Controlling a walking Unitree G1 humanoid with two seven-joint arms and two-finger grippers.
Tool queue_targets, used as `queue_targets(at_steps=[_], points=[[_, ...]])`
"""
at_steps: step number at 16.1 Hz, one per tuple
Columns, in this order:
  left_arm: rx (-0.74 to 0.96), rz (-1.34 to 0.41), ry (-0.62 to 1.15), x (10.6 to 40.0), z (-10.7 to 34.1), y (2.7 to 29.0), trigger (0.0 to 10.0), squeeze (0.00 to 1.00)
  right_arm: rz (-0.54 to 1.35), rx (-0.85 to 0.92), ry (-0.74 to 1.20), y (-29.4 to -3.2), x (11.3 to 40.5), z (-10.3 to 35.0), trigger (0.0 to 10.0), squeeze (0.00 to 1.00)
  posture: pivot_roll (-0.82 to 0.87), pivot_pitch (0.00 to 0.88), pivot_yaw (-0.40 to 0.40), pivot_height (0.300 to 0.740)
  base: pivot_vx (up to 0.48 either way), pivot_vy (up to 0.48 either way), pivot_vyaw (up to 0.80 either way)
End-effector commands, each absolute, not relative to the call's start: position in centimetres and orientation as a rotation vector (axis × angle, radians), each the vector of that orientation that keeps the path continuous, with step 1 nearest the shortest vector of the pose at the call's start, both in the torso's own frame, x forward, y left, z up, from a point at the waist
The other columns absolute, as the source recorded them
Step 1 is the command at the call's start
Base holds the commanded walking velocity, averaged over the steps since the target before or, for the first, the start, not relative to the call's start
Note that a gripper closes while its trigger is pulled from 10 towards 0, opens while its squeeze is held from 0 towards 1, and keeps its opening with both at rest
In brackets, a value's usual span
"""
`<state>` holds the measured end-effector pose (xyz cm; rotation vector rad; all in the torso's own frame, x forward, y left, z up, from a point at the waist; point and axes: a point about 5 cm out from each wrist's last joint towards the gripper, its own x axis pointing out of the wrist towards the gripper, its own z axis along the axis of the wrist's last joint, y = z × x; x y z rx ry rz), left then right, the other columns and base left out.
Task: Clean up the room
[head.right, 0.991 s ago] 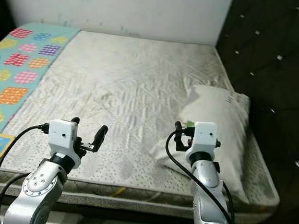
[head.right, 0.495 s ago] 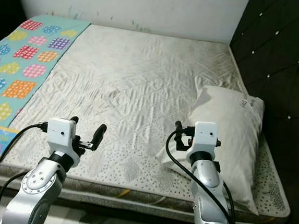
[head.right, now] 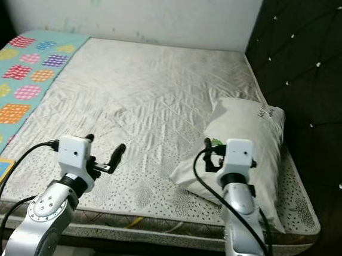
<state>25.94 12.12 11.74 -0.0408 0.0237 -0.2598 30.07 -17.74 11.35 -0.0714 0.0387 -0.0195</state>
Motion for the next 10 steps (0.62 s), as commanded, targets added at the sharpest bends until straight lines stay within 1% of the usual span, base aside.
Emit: queue_targets(at_steps=[1,5,6,10], points=[[-0.026,-0.241,0.036,26.15,11.54,12.42,10.0,0.0,-0.004,-0.069,0.029,-17.37,30.32,11.53,10.0,0.0,-0.07,0.059,0.01,0.74,0.251,0.0,0.0],[-0.032,-0.229,0.032,26.36,11.67,12.48,10.0,0.0,-0.003,-0.074,0.03,-17.34,30.4,11.53,10.0,0.0,-0.08,0.066,0.01,0.74,0.0,0.0,0.0],[-0.032,-0.232,0.028,26.38,11.72,12.43,10.0,0.0,-0.004,-0.075,0.03,-17.38,30.39,11.52,10.0,0.0,-0.08,0.067,0.01,0.74,0.0,-0.337,0.0],[-0.043,-0.226,0.028,26.45,11.72,12.32,10.0,0.0,-0.001,-0.08,0.033,-17.43,30.29,11.4,10.0,0.0,-0.08,0.073,0.007,0.74,0.0,-0.48,0.0]])
